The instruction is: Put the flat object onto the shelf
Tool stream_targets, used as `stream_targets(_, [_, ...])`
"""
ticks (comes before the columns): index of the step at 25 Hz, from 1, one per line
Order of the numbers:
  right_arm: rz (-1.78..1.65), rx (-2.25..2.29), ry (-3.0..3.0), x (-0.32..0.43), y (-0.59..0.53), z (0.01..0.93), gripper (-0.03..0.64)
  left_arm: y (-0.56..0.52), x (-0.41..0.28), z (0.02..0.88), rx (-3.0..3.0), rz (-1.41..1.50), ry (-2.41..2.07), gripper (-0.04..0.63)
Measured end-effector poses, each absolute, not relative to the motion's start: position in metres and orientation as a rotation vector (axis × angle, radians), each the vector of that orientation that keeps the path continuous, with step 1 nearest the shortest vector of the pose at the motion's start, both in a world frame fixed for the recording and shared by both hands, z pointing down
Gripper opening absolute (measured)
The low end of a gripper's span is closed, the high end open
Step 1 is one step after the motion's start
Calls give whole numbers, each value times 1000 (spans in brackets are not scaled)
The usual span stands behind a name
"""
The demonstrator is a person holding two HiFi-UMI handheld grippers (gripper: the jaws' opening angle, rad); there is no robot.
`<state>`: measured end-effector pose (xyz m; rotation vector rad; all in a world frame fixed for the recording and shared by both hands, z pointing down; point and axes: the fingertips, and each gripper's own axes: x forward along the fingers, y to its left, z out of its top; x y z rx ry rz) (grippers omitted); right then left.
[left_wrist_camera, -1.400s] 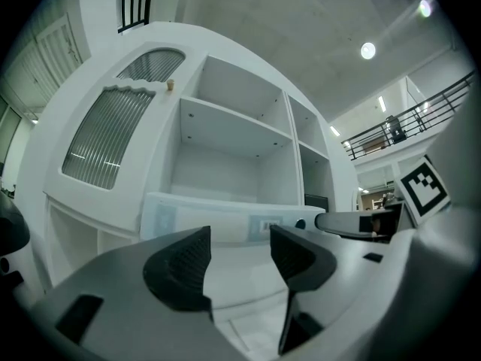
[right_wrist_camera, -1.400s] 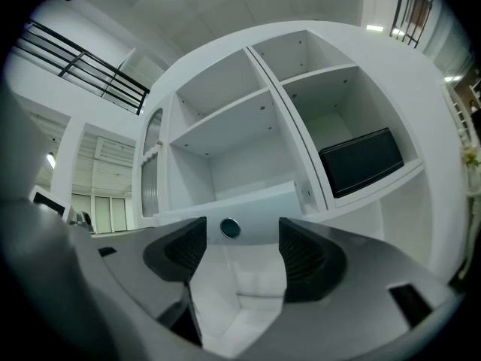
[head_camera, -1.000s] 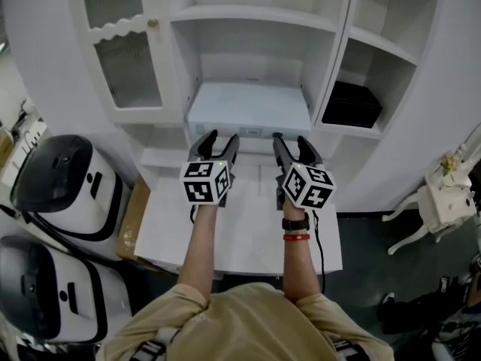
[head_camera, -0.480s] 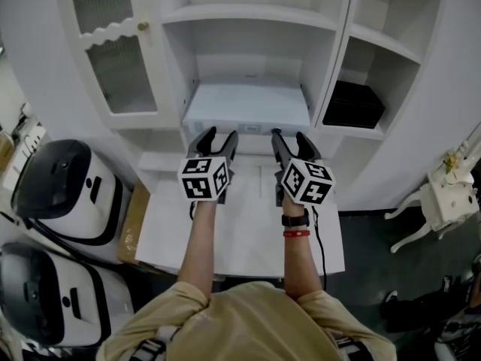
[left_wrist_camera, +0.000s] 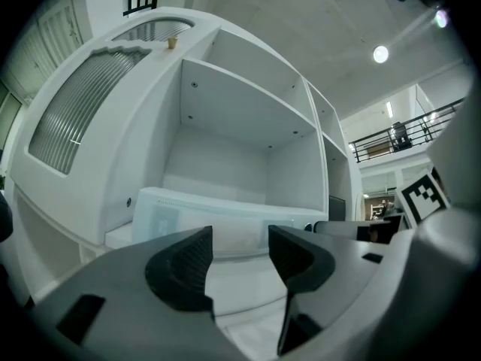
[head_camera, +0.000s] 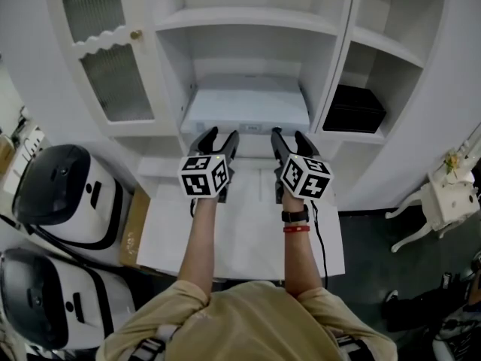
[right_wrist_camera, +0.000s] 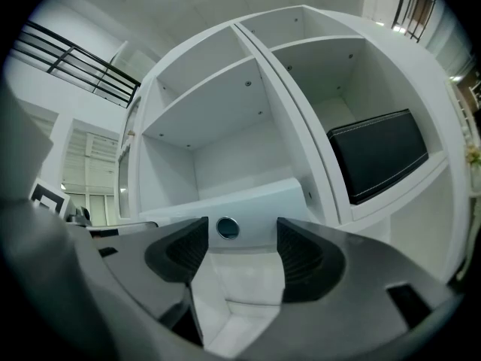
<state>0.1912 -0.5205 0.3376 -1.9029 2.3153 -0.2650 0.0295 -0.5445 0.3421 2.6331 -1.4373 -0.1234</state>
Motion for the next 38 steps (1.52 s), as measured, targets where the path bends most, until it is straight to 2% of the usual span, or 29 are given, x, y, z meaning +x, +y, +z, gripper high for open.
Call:
stream_targets(6, [-324,-1913,2323,195,-537,339,301,-562,36,342,2609,-59,-1459,247])
stream_targets(13, [-296,-1947,2298,198,-541,337,261,-570,35,341,2616,-36,-1505,247])
stream_targets(19, [-292,-1869,2352,195,-534,340,268,-561,35,344,2622,-32,-1545,248])
stream_targets(38, [-189,-1854,2364,181,-407,375,273,-426,29,382,2735,-91,-1456,236])
